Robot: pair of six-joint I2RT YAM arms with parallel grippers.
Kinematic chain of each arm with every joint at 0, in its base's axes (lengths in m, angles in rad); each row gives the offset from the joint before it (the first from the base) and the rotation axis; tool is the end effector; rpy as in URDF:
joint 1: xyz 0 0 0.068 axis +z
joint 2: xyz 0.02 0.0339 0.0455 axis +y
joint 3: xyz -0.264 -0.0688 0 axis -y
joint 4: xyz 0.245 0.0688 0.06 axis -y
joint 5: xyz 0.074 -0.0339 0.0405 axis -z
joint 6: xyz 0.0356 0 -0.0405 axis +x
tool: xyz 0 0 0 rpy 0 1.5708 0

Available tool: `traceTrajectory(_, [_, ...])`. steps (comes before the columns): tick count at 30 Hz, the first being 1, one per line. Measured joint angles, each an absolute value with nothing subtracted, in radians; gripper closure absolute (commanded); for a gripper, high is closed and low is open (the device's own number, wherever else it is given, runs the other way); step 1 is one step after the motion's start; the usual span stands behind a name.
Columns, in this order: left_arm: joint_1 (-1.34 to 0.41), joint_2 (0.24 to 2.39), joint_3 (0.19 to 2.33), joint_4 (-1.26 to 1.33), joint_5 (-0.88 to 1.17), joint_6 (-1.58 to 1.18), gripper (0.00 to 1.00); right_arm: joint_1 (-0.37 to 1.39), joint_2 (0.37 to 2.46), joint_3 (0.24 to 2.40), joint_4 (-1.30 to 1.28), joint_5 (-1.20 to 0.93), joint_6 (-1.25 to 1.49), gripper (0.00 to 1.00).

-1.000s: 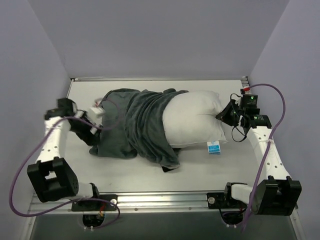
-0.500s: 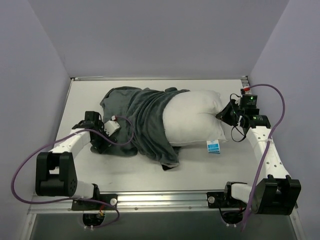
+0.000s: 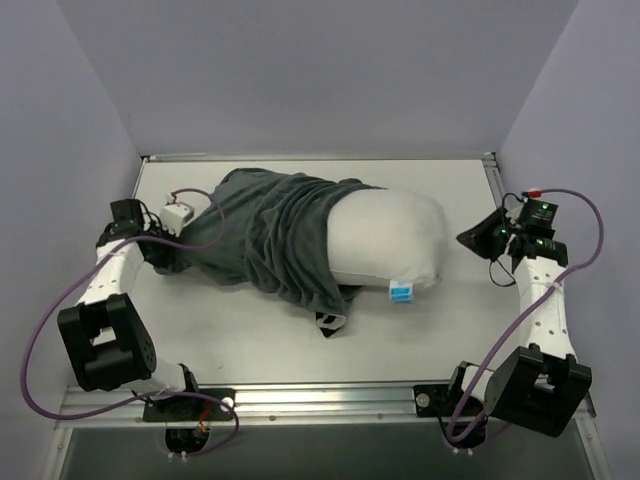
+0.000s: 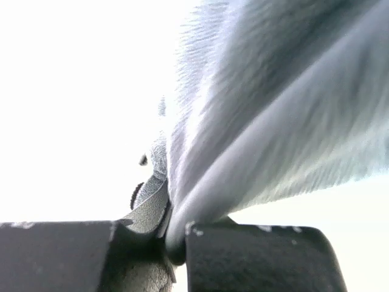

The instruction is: Remove the pillowcase from the pillow

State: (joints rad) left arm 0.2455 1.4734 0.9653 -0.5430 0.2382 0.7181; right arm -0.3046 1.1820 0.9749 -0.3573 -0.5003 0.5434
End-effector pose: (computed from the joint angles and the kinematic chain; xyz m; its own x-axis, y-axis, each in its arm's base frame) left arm 0.2848 0.0627 0.2152 -0.7146 0.4801 -0.5087 0.4617 0.8701 0.1725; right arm 0.2541 -0.0620 0.3098 -0.5006 0.6330 -0.5905 0.1581 0.7376 0.6565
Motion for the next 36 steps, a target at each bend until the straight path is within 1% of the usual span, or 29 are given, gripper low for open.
traceTrajectory(1, [0.270,1.472,1.013,-0.561,0.263,0.709,0.98,-0.337,1.182,0.975,-0.366,-0.520,0.553,1.00])
traceTrajectory(3, [0.336,1.472,1.121,-0.595,0.241,0.697,0.98,-0.434,1.178,0.976,-0.316,-0.466,0.560,1.00])
traceTrajectory(6, [0.492,1.468,1.308,-0.653,0.190,0.672,0.98,-0.571,1.178,0.995,-0.265,-0.373,0.564,1.00])
traceTrajectory(8, [0.573,1.448,1.427,-0.681,0.163,0.658,0.98,-0.580,1.178,1.027,-0.267,-0.324,0.545,1.00])
traceTrajectory(11, [0.604,1.398,1.592,-0.738,0.176,0.638,0.98,-0.489,1.178,1.087,-0.270,-0.296,0.489,0.99])
traceTrajectory(12, [0.585,1.378,1.634,-0.761,0.184,0.634,0.98,-0.411,1.182,1.114,-0.273,-0.287,0.457,0.73])
traceTrajectory(13, [0.555,1.356,1.666,-0.778,0.187,0.627,0.98,-0.329,1.186,1.137,-0.272,-0.290,0.438,0.58])
traceTrajectory(14, [0.511,1.333,1.687,-0.789,0.192,0.616,0.98,-0.215,1.192,1.156,-0.270,-0.272,0.409,0.49])
traceTrajectory(15, [0.464,1.309,1.697,-0.795,0.200,0.604,0.98,-0.090,1.195,1.168,-0.264,-0.256,0.381,0.30])
traceTrajectory(16, [0.416,1.287,1.701,-0.800,0.215,0.591,0.98,0.041,1.200,1.172,-0.254,-0.250,0.361,0.20])
traceTrajectory(17, [0.377,1.270,1.706,-0.805,0.230,0.576,0.98,0.143,1.204,1.173,-0.247,-0.241,0.334,0.01])
traceTrajectory(18, [0.350,1.260,1.715,-0.813,0.245,0.557,0.98,0.277,1.207,1.172,-0.246,-0.237,0.312,0.00])
traceTrajectory(21, [0.323,1.271,1.756,-0.842,0.263,0.499,0.98,0.635,1.204,1.146,-0.199,-0.109,0.247,0.00])
traceTrajectory(24, [0.313,1.311,1.784,-0.876,0.263,0.456,0.98,0.918,1.194,1.068,-0.081,0.019,0.139,0.00])
traceTrajectory(26, [0.294,1.341,1.798,-0.904,0.262,0.437,0.98,1.046,1.188,1.000,-0.014,0.077,0.043,0.00])
traceTrajectory(28, [0.271,1.360,1.810,-0.926,0.256,0.425,0.98,1.131,1.195,0.954,0.020,0.133,-0.027,0.00])
traceTrajectory(30, [0.252,1.364,1.814,-0.937,0.239,0.421,0.98,1.168,1.220,0.944,0.035,0.184,-0.069,0.00])
traceTrajectory(36, [0.194,1.362,1.827,-0.939,0.204,0.411,0.98,1.166,1.320,0.950,0.070,0.315,-0.138,0.00])
